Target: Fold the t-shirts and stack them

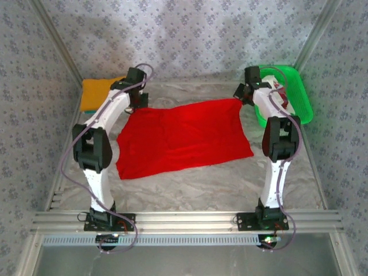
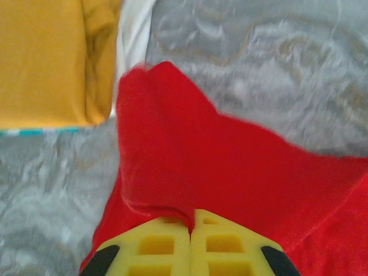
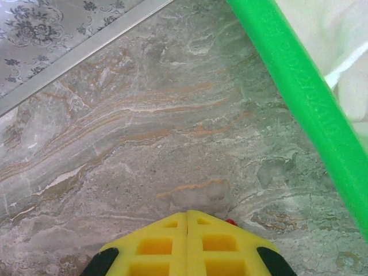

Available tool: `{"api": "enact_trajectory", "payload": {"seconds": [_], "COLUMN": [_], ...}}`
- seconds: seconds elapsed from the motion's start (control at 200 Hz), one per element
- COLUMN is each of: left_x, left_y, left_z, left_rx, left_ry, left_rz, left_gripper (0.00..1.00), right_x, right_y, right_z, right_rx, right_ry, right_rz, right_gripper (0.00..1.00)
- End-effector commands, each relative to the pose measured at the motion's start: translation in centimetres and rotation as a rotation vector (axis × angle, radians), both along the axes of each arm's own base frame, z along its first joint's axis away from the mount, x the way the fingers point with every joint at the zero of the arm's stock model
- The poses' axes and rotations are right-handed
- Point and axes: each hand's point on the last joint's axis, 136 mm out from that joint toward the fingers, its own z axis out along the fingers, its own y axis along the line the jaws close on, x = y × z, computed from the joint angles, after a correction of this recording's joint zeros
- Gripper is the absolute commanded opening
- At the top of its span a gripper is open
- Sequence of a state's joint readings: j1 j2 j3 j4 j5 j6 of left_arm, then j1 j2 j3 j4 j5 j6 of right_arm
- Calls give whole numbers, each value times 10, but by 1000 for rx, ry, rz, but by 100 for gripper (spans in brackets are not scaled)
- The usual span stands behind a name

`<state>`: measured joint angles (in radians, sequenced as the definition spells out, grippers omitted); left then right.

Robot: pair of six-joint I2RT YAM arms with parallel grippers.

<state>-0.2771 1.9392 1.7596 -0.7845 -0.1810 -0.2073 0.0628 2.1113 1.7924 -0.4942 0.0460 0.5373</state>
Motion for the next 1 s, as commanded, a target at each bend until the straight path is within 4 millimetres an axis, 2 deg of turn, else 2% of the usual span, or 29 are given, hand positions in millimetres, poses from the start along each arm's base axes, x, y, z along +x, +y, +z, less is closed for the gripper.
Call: {"api": "enact_trajectory", "payload": {"seconds": [0.0,0.09,0.24,0.33,0.49,0.655,0.859,0.999], "left_x": [-7,-15,-33,-48,-81,-117,-152,-168], "left_y": [0,0,-9,-14,-18,-13,-22,-23], "left_z": [36,42,63,66,53,41,9,3], "left_rx": [-16,-7,-7,4,42,100,94,123], "left_ry": [-97,-88,-93,-64,49,163,280,327], "left_rz": [15,10,-2,-12,-24,-14,-12,-6], "left_gripper": [0,0,0,0,0,0,0,0], "right_x": [6,10,21,23,9,-13,-36,-44], "right_y": [-9,-6,1,0,-1,-12,-15,-20], "right_z": [19,17,21,21,14,-8,-35,-34], "right_rx": [-20,-10,-13,-16,-20,-36,-30,-48], "right_ry": [-91,-107,-139,-132,-108,-48,15,30], "right_rz": [1,26,74,79,65,25,5,-6], "right_gripper": [0,0,0,0,0,0,0,0]}}
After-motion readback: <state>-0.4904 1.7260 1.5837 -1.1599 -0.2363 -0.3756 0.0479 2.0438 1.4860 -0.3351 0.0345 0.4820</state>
